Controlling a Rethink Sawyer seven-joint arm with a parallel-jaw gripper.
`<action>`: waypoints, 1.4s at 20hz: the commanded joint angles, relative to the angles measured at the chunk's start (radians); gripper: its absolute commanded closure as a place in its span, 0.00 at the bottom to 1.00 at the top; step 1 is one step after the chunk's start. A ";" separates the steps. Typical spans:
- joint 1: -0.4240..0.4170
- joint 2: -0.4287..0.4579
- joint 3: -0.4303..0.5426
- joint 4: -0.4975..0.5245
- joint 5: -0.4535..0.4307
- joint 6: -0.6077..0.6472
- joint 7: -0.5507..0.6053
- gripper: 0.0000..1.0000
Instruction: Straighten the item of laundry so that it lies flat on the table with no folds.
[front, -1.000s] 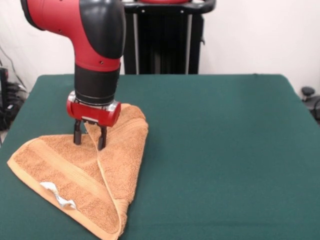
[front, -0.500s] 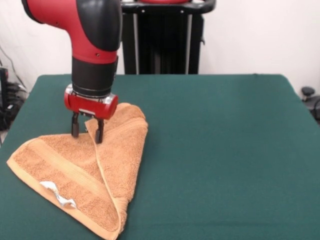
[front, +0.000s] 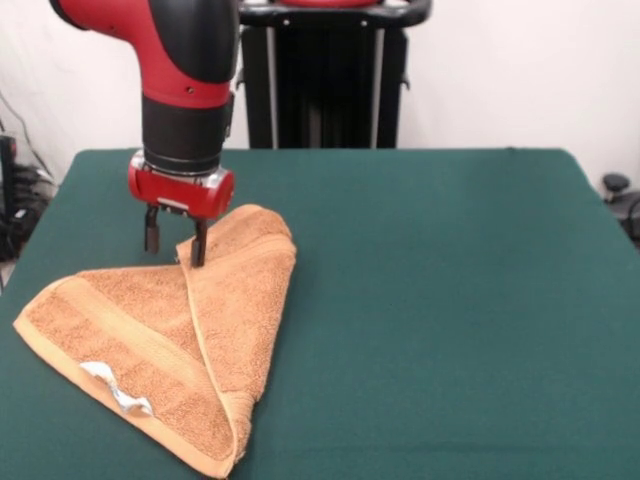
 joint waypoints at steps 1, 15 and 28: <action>0.023 0.051 0.130 0.111 0.029 -0.036 0.229 0.00; 0.061 0.059 0.140 0.124 0.082 -0.059 0.270 0.00; 0.088 0.106 0.155 0.113 0.129 -0.145 0.292 0.00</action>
